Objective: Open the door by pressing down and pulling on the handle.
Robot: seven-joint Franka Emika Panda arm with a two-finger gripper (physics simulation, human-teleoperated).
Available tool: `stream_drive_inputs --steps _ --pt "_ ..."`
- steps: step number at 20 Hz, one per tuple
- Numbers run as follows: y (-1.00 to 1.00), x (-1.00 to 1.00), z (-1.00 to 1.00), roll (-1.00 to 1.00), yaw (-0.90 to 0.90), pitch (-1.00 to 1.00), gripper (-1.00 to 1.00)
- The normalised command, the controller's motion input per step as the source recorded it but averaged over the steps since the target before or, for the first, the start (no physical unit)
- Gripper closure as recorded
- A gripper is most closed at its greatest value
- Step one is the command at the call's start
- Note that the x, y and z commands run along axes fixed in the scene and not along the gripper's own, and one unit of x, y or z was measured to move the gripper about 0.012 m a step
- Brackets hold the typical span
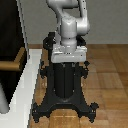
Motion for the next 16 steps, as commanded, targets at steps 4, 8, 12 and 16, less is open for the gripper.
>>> stream_drive_inputs --steps 4,8,12,16 --pt "0.75 0.00 0.00 0.00 0.00 0.00 -1.00" --pt "0.00 0.00 0.00 0.00 0.00 0.00 -1.00" --pt "0.00 0.00 0.00 0.00 0.00 0.00 -1.00" --pt "0.00 0.00 0.00 0.00 0.00 0.00 -1.00"
